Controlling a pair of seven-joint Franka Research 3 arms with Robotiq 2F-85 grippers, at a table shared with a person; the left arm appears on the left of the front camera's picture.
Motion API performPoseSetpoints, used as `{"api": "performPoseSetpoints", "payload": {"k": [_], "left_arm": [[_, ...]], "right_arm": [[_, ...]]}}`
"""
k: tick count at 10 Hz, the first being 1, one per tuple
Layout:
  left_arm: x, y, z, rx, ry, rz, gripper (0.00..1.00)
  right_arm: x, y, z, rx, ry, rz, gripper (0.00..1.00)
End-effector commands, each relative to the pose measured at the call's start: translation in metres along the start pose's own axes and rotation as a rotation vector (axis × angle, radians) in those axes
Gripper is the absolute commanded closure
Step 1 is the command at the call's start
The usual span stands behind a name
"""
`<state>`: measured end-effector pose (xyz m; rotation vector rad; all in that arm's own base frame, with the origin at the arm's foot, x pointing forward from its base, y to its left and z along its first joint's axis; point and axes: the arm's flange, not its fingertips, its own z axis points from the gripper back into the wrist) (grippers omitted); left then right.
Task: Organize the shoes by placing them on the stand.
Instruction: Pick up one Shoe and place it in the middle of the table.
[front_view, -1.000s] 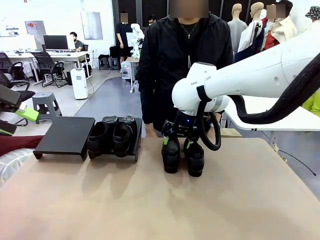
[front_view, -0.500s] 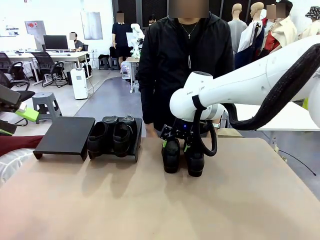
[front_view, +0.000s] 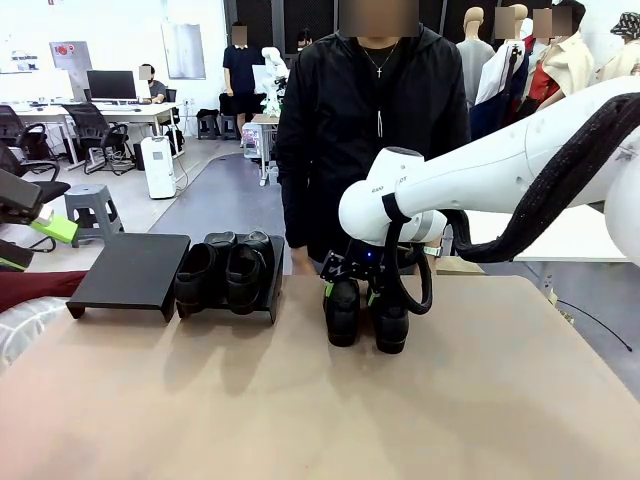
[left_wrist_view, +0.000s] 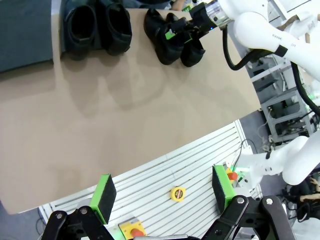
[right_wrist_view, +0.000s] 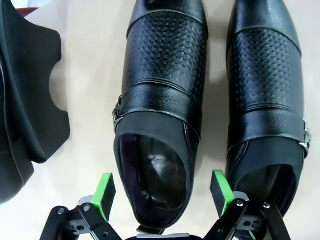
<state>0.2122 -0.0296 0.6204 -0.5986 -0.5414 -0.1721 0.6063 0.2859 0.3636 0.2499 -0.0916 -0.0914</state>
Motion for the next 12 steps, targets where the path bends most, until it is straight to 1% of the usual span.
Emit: {"api": "performPoseSetpoints", "payload": {"k": [1, 2, 5, 8, 10, 12], "left_arm": [[0.001, 0.002, 0.001, -0.019, -0.001, -0.012, 0.00], [0.001, 0.002, 0.001, -0.019, -0.001, -0.012, 0.00], [0.001, 0.002, 0.001, -0.019, -0.001, -0.012, 0.00], [0.001, 0.002, 0.001, -0.019, -0.001, -0.012, 0.00], [0.001, 0.002, 0.001, -0.019, -0.001, -0.012, 0.00], [0.001, 0.002, 0.001, -0.019, -0.001, -0.012, 0.00]], "right_arm": [[0.001, 0.004, 0.000, 0.040, 0.021, 0.001, 0.59], [0.001, 0.003, -0.002, 0.028, -0.002, -0.032, 1.00], [0.004, -0.002, -0.010, 0.016, 0.005, -0.059, 1.00], [0.002, -0.004, -0.009, 0.014, 0.016, -0.047, 1.00], [-0.002, -0.003, -0.005, 0.023, 0.035, -0.019, 1.00], [-0.012, -0.001, 0.007, 0.045, 0.041, 0.023, 1.00]]}}
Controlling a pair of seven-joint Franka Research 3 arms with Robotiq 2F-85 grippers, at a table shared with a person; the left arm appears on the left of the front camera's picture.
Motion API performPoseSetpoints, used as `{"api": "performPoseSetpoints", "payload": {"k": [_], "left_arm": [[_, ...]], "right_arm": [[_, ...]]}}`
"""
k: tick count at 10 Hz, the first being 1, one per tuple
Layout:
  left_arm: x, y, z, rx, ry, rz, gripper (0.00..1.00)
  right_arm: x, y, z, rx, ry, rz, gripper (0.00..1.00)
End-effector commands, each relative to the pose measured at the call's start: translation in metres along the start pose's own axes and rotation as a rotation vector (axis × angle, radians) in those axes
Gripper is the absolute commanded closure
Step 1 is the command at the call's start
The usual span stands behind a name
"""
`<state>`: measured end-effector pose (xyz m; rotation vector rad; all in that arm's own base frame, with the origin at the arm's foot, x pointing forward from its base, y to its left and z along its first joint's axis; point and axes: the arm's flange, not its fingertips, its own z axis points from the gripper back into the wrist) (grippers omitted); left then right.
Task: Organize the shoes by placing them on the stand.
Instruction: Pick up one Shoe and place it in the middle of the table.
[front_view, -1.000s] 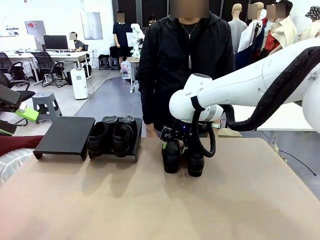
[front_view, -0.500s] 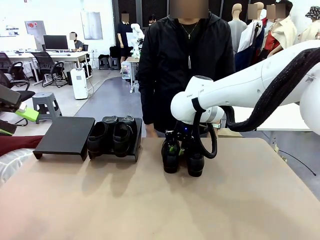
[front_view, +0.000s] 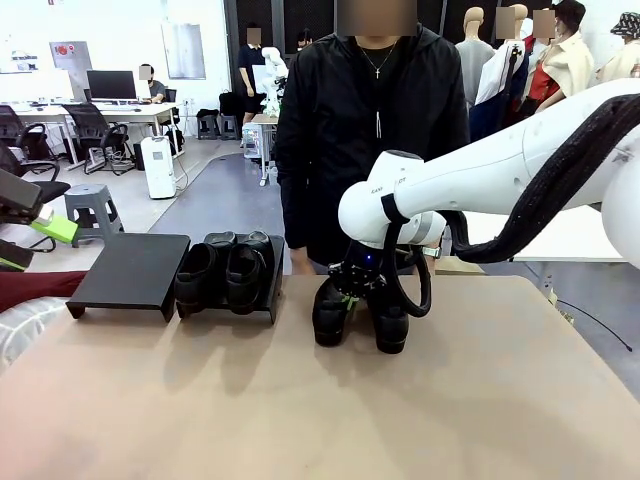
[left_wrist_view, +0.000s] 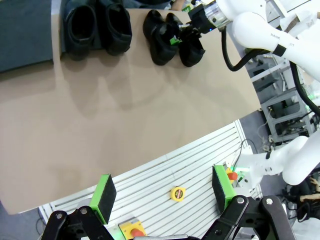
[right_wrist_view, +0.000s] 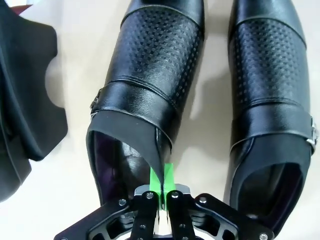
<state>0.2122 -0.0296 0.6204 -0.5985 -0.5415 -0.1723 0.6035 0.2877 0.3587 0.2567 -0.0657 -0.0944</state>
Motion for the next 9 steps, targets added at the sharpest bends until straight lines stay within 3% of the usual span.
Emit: {"api": "performPoseSetpoints", "payload": {"k": [1, 3, 5, 7, 9], "left_arm": [[0.001, 0.002, 0.001, -0.019, -0.001, -0.012, 0.00], [0.001, 0.002, 0.001, -0.019, -0.001, -0.012, 0.00], [0.001, 0.002, 0.001, -0.019, -0.001, -0.012, 0.00], [0.001, 0.002, 0.001, -0.019, -0.001, -0.012, 0.00], [0.001, 0.002, 0.001, -0.019, -0.001, -0.012, 0.00]], "right_arm": [[-0.016, 0.000, 0.020, 0.039, 0.013, 0.048, 1.00], [-0.039, 0.001, 0.056, 0.040, 0.003, 0.088, 1.00], [-0.085, -0.002, 0.115, 0.132, 0.087, 0.097, 1.00], [-0.159, -0.016, 0.150, 0.173, 0.205, 0.176, 1.00], [-0.234, -0.035, 0.155, 0.185, 0.246, 0.235, 1.00]]}}
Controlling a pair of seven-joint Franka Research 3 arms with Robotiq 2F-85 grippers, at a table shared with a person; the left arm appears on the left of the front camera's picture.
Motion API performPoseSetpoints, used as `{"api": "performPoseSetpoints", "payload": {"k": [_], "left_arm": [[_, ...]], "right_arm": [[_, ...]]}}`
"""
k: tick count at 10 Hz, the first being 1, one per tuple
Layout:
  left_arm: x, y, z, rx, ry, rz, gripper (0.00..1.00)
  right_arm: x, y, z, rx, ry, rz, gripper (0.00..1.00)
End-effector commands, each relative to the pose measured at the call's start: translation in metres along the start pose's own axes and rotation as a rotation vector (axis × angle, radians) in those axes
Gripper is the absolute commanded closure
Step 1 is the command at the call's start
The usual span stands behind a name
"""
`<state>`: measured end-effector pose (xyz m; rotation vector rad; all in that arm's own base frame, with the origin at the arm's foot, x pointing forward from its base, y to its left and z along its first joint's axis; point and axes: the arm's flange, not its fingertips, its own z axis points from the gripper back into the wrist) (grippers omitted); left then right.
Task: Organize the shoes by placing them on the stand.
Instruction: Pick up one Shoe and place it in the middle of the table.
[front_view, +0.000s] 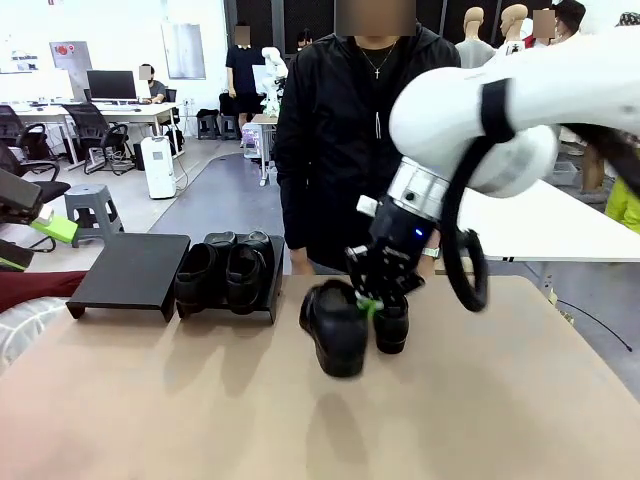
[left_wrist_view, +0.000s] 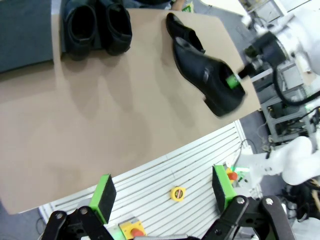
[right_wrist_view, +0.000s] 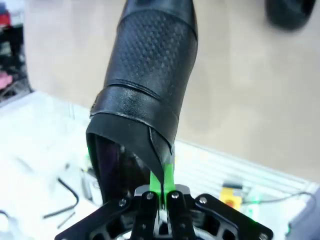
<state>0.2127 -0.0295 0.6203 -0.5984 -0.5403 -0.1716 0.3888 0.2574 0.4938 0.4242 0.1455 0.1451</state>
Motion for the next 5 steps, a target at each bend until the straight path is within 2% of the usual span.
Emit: {"api": "performPoseSetpoints", "payload": {"k": [1, 3, 4, 5], "left_arm": [[0.001, 0.002, 0.001, -0.019, -0.002, -0.013, 0.00], [0.001, 0.002, 0.001, -0.019, -0.002, -0.013, 0.00], [0.001, 0.002, 0.001, -0.019, -0.002, -0.013, 0.00], [0.001, 0.002, 0.001, -0.019, -0.002, -0.013, 0.00]], "right_arm": [[-0.060, -0.014, -0.013, 0.006, 0.015, 0.065, 1.00], [-0.075, -0.009, -0.024, 0.000, -0.063, 0.037, 1.00], [-0.064, -0.014, -0.019, -0.025, 0.025, 0.031, 1.00], [-0.064, -0.014, -0.019, -0.025, 0.025, 0.031, 1.00]]}}
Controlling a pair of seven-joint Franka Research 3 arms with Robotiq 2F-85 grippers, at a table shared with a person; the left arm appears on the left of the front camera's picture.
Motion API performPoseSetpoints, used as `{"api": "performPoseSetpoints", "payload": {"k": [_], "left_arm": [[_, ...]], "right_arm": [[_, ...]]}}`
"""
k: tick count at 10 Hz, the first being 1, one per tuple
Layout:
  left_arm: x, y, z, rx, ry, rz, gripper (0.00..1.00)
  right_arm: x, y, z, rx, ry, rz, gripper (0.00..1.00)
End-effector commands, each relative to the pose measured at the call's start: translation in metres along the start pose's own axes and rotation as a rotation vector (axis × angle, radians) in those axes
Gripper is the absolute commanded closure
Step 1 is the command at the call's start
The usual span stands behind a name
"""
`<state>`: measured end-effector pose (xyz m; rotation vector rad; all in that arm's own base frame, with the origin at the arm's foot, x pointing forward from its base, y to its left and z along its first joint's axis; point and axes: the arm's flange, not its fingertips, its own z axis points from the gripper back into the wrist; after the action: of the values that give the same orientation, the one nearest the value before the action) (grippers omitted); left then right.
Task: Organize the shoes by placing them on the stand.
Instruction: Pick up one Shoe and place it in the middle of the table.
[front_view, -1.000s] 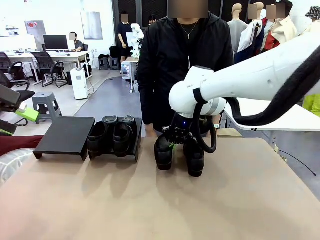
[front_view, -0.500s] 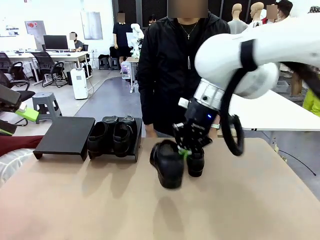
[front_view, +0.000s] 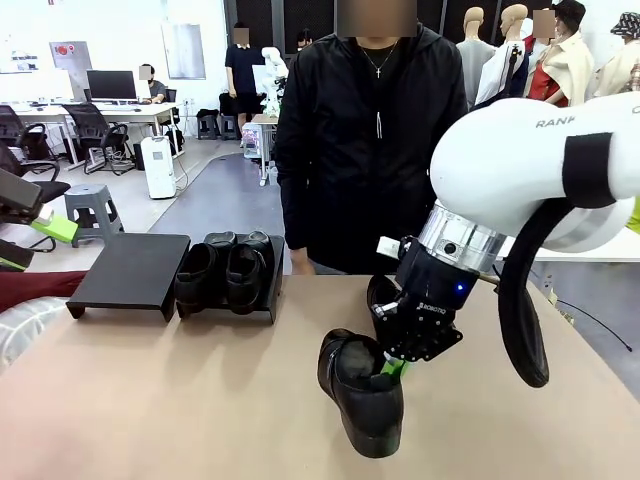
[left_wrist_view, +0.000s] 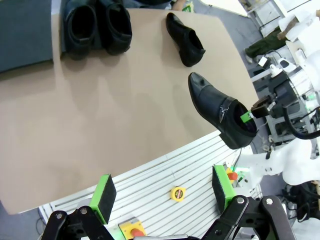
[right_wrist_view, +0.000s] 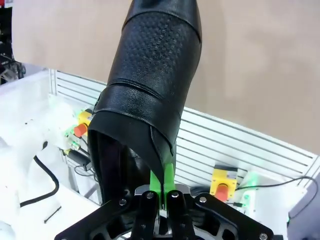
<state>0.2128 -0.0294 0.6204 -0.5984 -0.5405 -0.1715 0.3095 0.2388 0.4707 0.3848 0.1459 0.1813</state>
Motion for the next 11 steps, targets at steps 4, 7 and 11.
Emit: {"api": "performPoseSetpoints", "payload": {"k": [4, 7, 11], "left_arm": [[0.000, 0.002, 0.001, -0.019, -0.001, -0.013, 0.00], [0.000, 0.002, 0.001, -0.019, -0.001, -0.013, 0.00], [0.000, 0.002, 0.001, -0.019, -0.001, -0.013, 0.00]], "right_arm": [[0.028, 0.042, -0.060, 0.003, -0.030, 0.107, 1.00], [0.056, 0.087, -0.136, 0.027, -0.143, 0.053, 1.00], [0.076, 0.099, -0.163, 0.088, -0.265, -0.041, 1.00]]}}
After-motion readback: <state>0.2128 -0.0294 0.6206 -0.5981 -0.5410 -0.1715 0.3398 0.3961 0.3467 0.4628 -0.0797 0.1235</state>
